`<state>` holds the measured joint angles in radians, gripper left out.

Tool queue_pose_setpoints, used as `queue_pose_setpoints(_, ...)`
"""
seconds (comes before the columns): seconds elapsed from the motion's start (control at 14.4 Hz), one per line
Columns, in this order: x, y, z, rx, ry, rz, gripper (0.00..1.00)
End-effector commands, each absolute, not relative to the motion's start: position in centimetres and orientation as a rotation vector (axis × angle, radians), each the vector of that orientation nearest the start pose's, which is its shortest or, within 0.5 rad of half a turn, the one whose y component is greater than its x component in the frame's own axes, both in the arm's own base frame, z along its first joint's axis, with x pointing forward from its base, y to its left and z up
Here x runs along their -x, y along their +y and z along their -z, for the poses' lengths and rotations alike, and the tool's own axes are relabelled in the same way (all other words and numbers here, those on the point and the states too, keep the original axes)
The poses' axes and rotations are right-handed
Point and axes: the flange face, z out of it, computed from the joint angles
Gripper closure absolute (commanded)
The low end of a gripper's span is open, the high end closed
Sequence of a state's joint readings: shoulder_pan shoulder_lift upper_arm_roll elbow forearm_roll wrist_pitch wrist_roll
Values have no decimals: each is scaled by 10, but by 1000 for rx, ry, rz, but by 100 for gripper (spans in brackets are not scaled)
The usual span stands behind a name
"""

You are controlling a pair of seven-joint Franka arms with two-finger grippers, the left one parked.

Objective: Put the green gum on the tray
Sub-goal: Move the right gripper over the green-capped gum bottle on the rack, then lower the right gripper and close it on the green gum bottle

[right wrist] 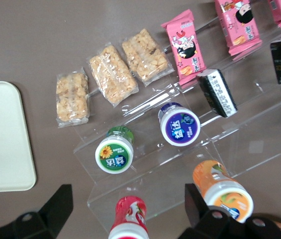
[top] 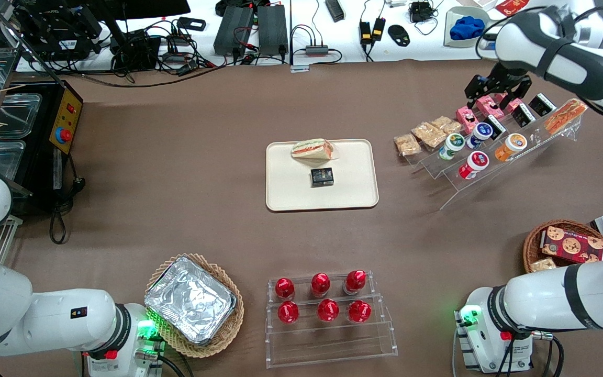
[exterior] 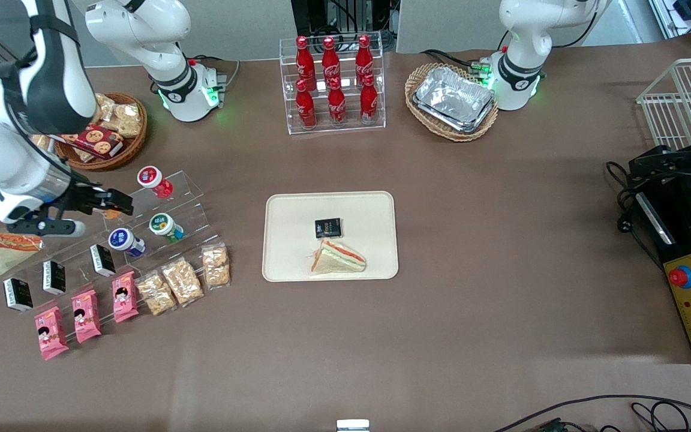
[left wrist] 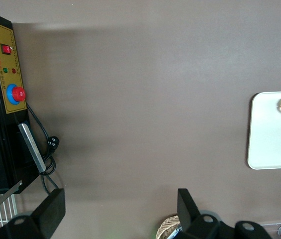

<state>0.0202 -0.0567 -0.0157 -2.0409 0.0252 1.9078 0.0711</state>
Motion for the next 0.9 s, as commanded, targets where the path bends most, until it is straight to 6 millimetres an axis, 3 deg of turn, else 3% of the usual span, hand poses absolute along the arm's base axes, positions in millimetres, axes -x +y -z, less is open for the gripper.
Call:
queue_pose_setpoints(0.0,-516,15,-442,3114,72,-83,0)
queue_pose_setpoints(0.21,-506,18,-409,3116,69,-69,0)
queue_pose_setpoints(0.35,-496,32,-386,3116,36,-48,0)
queue_pose_setpoints(0.83,-486,37,-357,3113,40,-20,0)
